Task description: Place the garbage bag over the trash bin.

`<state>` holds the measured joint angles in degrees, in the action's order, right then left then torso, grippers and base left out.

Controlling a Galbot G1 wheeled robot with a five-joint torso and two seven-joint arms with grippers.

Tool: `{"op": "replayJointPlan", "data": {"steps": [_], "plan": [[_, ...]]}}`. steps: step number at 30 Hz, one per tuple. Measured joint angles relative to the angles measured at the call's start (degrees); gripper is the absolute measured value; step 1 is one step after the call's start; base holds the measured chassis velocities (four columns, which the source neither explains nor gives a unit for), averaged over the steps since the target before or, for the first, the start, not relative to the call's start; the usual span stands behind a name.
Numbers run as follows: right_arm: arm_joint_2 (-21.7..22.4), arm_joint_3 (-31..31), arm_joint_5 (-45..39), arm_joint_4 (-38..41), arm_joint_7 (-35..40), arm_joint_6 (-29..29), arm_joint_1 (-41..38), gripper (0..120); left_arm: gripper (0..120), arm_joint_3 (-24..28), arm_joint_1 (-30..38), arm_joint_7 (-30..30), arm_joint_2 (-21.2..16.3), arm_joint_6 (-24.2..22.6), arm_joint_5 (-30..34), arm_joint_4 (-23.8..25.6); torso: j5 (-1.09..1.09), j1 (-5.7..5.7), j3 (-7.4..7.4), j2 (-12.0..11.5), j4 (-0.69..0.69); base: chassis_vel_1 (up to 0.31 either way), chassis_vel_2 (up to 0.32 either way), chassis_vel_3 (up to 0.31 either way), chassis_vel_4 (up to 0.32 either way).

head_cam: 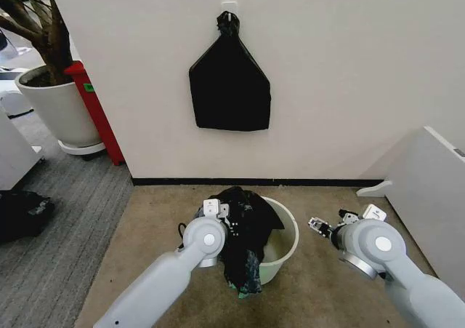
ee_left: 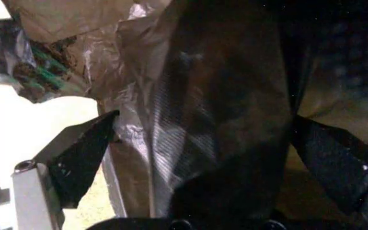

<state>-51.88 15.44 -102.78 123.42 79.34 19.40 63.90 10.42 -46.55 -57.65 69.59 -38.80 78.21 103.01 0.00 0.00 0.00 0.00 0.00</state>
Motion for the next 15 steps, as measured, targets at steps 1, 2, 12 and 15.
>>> {"op": "replayJointPlan", "data": {"steps": [1, 2, 12, 15], "plan": [[0.0, 0.0, 0.0, 0.0, 0.0, 0.0, 0.0, 100, 100, 0.1, 0.1, -0.3, 0.1, -0.1, 0.0, -0.1, 0.0, 0.0, 0.0, 0.0, 0.0, 0.0, 0.0, 0.0, 0.0], [0.0, 0.0, 0.1, 0.0, 0.0, 0.0, 0.0, 100, 100, 0.2, 0.2, -0.8, 0.2, -0.3, 0.0, -0.3, 0.0, 0.0, 0.0, 0.0, 0.0, 0.0, 0.0, 0.0, 0.0], [-0.3, -0.5, 1.1, 0.1, -0.2, 0.0, 0.8, 100, 89, 0.9, 0.6, -1.3, 0.7, -0.6, 0.1, -0.9, 0.0, 0.0, 0.0, 0.0, 0.0, 0.0, 0.0, 0.0, 0.0], [-0.4, -0.6, 1.3, 0.0, -0.2, 0.0, 0.8, 100, 78, 0.9, 0.6, -2.4, 0.7, -0.6, 0.9, -1.0, 0.01, 0.0, 0.0, 0.0, 0.0, 0.0, 0.0, 0.0, 0.0]]}}
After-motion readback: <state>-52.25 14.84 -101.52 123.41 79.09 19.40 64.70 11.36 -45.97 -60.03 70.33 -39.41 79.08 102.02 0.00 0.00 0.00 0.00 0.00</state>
